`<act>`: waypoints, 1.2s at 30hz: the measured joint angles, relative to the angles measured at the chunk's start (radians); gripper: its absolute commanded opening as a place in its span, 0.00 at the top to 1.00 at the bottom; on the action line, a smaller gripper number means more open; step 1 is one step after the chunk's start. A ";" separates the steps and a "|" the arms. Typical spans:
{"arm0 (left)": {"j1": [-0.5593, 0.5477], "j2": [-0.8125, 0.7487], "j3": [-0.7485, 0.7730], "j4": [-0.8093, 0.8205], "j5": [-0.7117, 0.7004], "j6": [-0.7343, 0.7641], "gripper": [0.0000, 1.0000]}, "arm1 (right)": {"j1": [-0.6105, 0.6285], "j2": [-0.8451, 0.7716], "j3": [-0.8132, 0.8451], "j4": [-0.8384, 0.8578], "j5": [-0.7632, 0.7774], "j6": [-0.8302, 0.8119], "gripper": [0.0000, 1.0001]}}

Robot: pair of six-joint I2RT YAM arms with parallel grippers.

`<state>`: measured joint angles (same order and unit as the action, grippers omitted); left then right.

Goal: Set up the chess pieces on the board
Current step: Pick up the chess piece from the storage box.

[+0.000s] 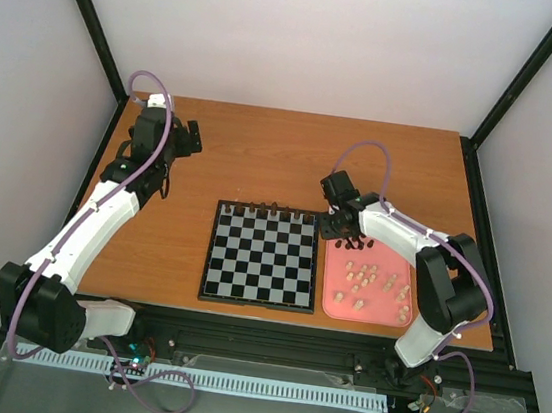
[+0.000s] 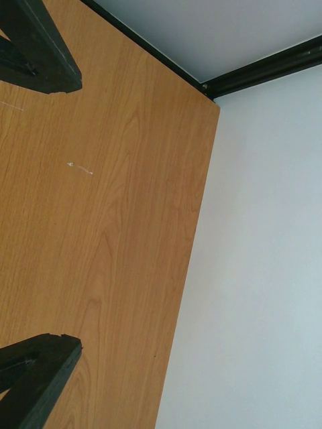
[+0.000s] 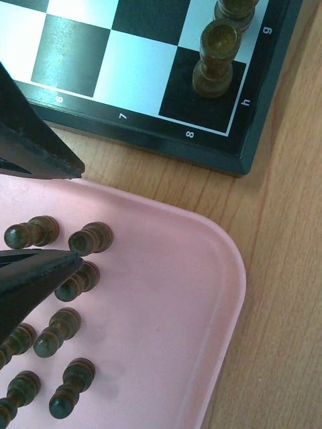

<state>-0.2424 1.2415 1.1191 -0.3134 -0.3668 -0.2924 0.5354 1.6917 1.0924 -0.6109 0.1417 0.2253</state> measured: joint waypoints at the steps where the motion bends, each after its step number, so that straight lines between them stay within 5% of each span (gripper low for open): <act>1: 0.000 0.000 0.000 0.000 0.000 0.000 0.00 | 0.000 0.000 0.000 0.002 0.001 0.000 0.70; 19: 0.000 0.008 0.000 0.000 0.000 0.000 0.00 | -0.028 0.046 0.000 0.010 -0.003 0.000 0.72; 36: 0.000 0.012 0.000 0.000 -0.004 0.000 0.00 | -0.042 0.079 0.001 0.025 -0.026 -0.003 0.88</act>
<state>-0.2424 1.2533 1.1191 -0.3134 -0.3706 -0.2924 0.4931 1.7702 1.0931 -0.5858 0.1158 0.2222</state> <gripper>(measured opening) 0.998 0.153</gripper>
